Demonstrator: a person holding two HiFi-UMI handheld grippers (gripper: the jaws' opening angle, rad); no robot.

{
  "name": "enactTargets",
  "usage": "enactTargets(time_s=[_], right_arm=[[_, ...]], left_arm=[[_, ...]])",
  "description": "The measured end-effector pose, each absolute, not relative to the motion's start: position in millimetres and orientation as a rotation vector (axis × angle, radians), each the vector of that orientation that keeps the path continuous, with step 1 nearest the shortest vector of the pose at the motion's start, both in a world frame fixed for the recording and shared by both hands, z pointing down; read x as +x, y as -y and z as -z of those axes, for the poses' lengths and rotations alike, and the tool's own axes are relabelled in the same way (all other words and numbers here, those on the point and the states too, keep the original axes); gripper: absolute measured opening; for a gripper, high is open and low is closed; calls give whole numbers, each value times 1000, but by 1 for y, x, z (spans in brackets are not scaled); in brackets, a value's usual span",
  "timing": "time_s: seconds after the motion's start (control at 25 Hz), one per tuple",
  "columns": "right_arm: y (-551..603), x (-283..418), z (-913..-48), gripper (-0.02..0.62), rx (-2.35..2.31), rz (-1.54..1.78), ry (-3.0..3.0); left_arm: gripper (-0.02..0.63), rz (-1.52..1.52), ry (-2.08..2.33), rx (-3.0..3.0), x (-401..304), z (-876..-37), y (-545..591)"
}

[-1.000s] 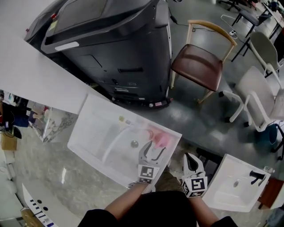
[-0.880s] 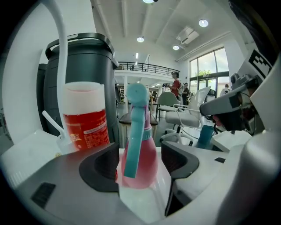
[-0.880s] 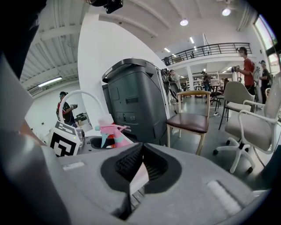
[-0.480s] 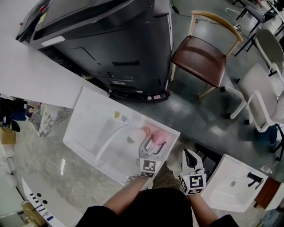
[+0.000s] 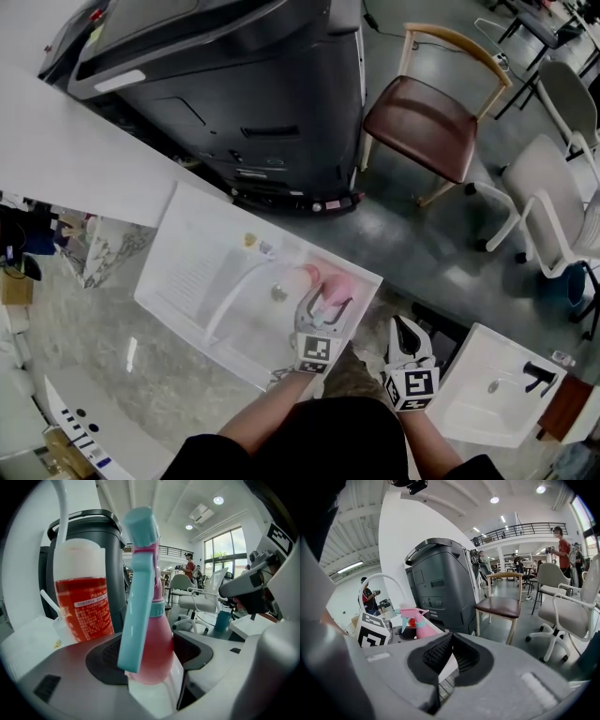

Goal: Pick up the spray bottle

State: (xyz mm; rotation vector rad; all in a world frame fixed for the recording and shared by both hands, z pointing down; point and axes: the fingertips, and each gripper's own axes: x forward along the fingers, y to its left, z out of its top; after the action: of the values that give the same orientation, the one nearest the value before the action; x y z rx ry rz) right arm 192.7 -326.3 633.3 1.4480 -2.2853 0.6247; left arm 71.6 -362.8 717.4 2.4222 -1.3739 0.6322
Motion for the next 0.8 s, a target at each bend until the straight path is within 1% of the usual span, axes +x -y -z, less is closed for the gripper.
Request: enactTargets(time_s=[0.4, 0.6, 0.8], right_arm=[[300, 189, -601, -2, 1567, -556, 2277], [267, 187, -584, -2, 1685, -529, 2240], [217, 168, -572, -2, 1714, -528, 2234]], left_arm=[[308, -578, 1346, 2480, 65, -680, 333], [308, -535, 1314, 2436, 48, -658, 294], [308, -504, 1301, 2473, 28, -632, 244]])
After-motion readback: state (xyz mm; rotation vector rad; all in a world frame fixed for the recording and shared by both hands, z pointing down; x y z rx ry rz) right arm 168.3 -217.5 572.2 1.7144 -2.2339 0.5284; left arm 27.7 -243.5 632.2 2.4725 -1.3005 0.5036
